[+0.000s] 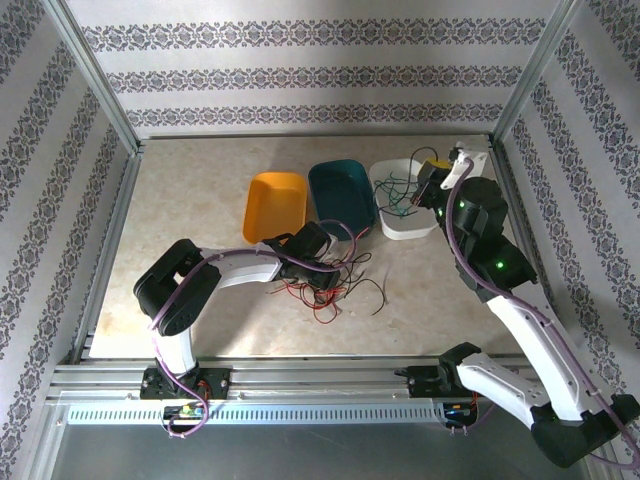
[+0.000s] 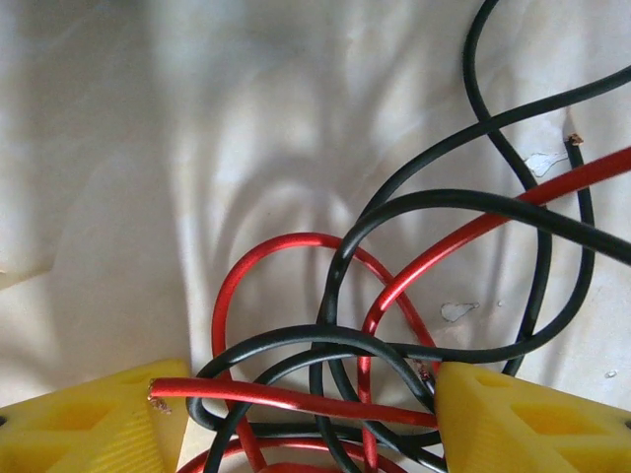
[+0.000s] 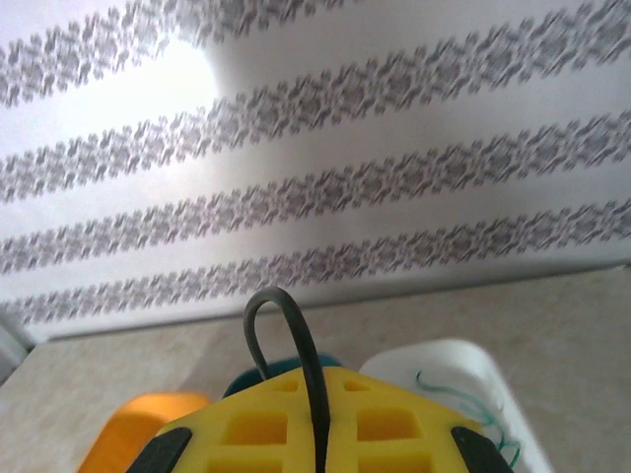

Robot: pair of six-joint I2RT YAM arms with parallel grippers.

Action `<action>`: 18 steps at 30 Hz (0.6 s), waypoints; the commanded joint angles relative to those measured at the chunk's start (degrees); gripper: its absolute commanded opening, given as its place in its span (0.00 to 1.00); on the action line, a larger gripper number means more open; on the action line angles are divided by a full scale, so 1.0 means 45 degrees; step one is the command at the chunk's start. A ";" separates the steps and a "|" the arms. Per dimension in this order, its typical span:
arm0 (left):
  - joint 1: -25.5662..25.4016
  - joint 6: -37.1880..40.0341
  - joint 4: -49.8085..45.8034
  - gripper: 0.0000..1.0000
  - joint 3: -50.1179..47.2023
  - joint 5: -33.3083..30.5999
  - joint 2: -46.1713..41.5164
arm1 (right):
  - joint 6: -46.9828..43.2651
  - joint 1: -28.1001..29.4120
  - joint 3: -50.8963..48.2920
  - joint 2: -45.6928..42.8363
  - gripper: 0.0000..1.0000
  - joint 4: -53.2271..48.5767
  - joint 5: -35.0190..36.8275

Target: Untangle the cables

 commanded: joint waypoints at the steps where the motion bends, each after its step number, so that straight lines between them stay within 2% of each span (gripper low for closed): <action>1: -0.0222 0.0166 -0.0237 0.65 -0.0267 0.0096 -0.0048 | -0.0786 0.0138 0.0511 -0.0383 0.06 0.1046 0.1715; 5: -0.0243 0.0340 -0.0245 0.65 -0.0142 0.0500 0.0094 | -0.1052 0.0119 0.0195 -0.0995 0.05 0.1123 0.2634; 7: -0.0244 0.0429 -0.0068 0.65 -0.0149 0.0639 0.0045 | -0.1134 0.0089 0.0169 -0.1149 0.05 0.1009 0.2542; 10: -0.0263 0.0630 0.0284 0.67 -0.0222 0.1070 -0.0162 | -0.1066 0.0060 0.0278 -0.1102 0.05 0.0710 0.1782; 13: -0.0264 0.0701 0.0802 0.75 -0.0346 0.1123 -0.0666 | -0.0737 -0.0064 0.0713 -0.0507 0.06 -0.0003 0.0390; 16: -0.0244 0.0212 0.2231 0.82 -0.0955 -0.0433 -0.1772 | -0.0072 -0.0184 0.0944 0.0379 0.06 -0.0478 -0.1062; 18: -0.0244 -0.0644 0.3666 0.83 -0.1784 -0.2876 -0.2953 | 0.0285 -0.0182 0.1003 0.1104 0.06 -0.0569 -0.1917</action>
